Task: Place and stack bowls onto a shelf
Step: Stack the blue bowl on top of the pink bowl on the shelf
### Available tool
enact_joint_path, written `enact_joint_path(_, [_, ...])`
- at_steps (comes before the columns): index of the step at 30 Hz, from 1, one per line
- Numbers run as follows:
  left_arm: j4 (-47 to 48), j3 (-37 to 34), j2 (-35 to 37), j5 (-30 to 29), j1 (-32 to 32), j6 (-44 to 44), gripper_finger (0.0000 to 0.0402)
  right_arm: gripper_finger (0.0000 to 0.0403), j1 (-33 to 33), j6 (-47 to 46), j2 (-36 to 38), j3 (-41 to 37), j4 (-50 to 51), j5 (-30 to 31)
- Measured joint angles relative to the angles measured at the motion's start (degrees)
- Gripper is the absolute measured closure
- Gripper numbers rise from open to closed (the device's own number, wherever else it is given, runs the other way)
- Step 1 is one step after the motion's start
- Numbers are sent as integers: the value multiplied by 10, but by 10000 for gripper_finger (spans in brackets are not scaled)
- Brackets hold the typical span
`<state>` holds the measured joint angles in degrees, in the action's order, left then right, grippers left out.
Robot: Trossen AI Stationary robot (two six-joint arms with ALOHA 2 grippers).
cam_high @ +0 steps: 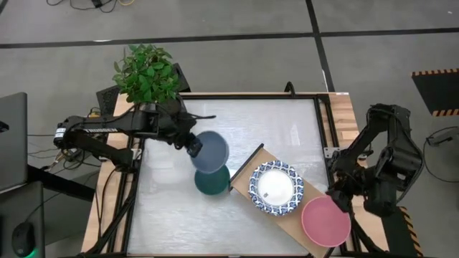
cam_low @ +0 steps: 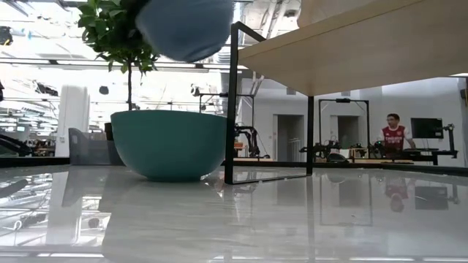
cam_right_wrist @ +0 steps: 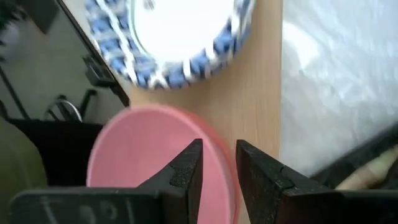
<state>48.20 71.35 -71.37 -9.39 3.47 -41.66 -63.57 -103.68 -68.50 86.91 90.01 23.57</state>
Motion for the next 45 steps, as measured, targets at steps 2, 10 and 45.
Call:
enact_joint_path(2, [-18,2,0,-30,0,1,401,280,18,22,16,0,0,27])
enact_joint_path(10, [-117,3,0,-223,0,27,401,280,135,153,81,0,-2,188])
enact_joint_path(45, [-699,3,-140,-437,60,447,401,221,566,994,-64,0,-581,330])
